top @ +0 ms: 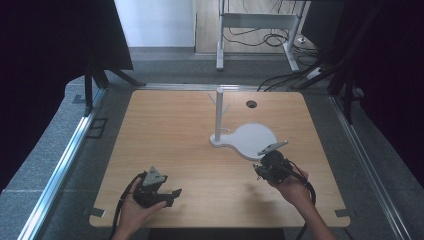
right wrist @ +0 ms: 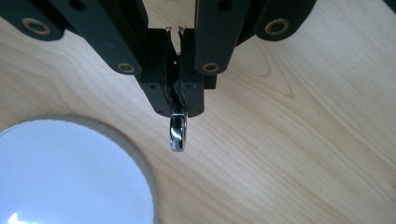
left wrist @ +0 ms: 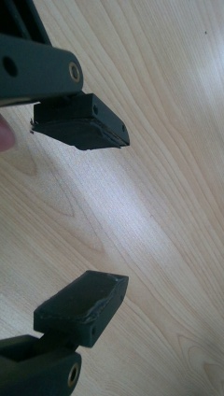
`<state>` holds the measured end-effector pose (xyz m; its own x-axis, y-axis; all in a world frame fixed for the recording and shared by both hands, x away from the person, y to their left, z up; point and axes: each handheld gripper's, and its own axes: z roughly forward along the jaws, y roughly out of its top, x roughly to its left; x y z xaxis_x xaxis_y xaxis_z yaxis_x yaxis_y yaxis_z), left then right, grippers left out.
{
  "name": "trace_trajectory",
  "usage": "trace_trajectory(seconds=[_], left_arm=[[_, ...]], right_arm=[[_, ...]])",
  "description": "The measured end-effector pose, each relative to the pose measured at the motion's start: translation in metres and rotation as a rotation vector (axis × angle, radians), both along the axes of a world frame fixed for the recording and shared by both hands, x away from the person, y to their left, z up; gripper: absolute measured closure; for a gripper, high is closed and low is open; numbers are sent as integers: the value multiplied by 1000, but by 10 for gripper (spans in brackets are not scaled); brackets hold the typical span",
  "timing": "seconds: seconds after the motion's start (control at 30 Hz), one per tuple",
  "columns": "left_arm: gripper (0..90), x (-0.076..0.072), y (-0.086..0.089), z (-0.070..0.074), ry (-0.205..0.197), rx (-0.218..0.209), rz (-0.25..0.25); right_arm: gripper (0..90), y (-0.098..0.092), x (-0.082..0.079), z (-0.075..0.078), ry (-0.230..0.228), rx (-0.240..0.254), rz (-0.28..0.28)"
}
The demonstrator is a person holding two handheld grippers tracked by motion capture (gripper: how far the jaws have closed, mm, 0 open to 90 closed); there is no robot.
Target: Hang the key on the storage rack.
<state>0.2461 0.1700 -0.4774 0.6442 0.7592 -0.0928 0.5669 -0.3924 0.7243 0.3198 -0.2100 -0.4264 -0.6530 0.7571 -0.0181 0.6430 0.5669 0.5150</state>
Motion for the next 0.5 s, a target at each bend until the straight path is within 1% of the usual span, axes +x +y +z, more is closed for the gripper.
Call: trace_trajectory(seconds=[0.1, 0.17, 0.3, 0.47, 0.5], left_arm=[[287, 0, 0, 0, -1, -4, 0], [287, 0, 0, 0, -2, -2, 0], [288, 0, 2, 0, -3, -7, 5], [288, 0, 1, -1, 1, -9, 6], [288, 0, 1, 0, 2, -10, 2]], right_arm=[[847, 1, 5, 4, -13, 12, -6], [847, 1, 6, 5, -17, 14, -8], [847, 3, 12, 6, -34, 23, -22], [847, 2, 19, 8, -42, 41, -39], [847, 2, 20, 8, -42, 39, -38]])
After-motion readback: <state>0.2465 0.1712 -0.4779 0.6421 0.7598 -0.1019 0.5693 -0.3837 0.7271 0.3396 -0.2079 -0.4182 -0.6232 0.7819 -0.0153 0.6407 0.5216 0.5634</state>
